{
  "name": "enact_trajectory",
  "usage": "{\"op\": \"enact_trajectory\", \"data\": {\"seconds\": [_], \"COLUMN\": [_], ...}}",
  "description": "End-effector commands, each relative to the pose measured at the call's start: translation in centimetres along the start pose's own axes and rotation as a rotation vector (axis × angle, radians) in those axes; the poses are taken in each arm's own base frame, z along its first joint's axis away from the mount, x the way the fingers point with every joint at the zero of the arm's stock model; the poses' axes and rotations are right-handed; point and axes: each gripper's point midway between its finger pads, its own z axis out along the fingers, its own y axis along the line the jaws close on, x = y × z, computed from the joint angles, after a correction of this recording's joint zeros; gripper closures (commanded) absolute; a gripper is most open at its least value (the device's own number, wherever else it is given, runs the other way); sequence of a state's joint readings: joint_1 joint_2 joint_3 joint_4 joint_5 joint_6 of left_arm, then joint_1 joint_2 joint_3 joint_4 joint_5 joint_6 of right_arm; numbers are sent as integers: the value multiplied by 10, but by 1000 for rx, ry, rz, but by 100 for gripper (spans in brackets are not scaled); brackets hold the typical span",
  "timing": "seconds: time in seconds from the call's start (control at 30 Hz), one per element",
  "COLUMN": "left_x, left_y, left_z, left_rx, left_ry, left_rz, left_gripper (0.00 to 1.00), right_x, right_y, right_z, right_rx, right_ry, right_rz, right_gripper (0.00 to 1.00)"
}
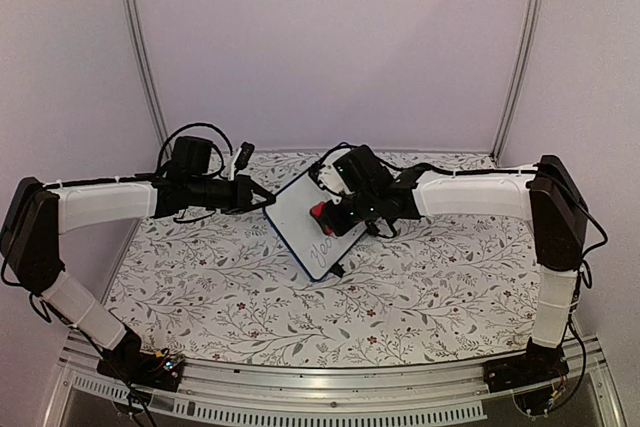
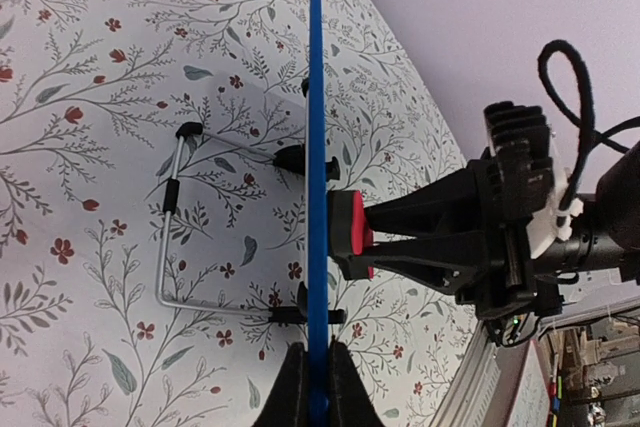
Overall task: Erase the whiteboard
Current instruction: Erase the whiteboard at the center of the board.
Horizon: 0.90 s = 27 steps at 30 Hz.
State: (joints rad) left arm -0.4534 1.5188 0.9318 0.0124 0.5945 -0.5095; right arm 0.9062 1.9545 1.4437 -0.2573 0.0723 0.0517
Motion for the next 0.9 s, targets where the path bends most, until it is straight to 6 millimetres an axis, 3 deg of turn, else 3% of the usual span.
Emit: {"op": "enact_trajectory", "data": {"seconds": [0.0, 0.13, 0.27, 0.3, 0.47, 0.63, 0.87], "left_x": [-5, -6, -6, -6, -8, -10, -9], "left_y": [-13, -13, -14, -14, -15, -17, -17], "left_z": [-3, -5, -4, -4, -6, -8, -9], "left_rx": [49, 46, 50, 51, 51, 57, 54], "left_ry": [-15, -21, -20, -17, -24, -31, -32], "left_rz": [29, 33, 33, 31, 35, 38, 39], "left_gripper": [96, 96, 95, 95, 96, 95, 95], "right_x": [-22, -15, 10, 24, 49, 37, -3], "right_y": [7, 5, 4, 3, -2, -15, -40], "right_z": [4, 8, 10, 12, 4, -4, -1], "right_rx": [-10, -2, -8, -5, 10, 34, 67], "right_ry": [-14, -1, 28, 51, 79, 54, -8], "right_rz": [-33, -40, -20, -17, 13, 27, 24], "right_gripper": [95, 95, 95, 95, 95, 95, 95]}}
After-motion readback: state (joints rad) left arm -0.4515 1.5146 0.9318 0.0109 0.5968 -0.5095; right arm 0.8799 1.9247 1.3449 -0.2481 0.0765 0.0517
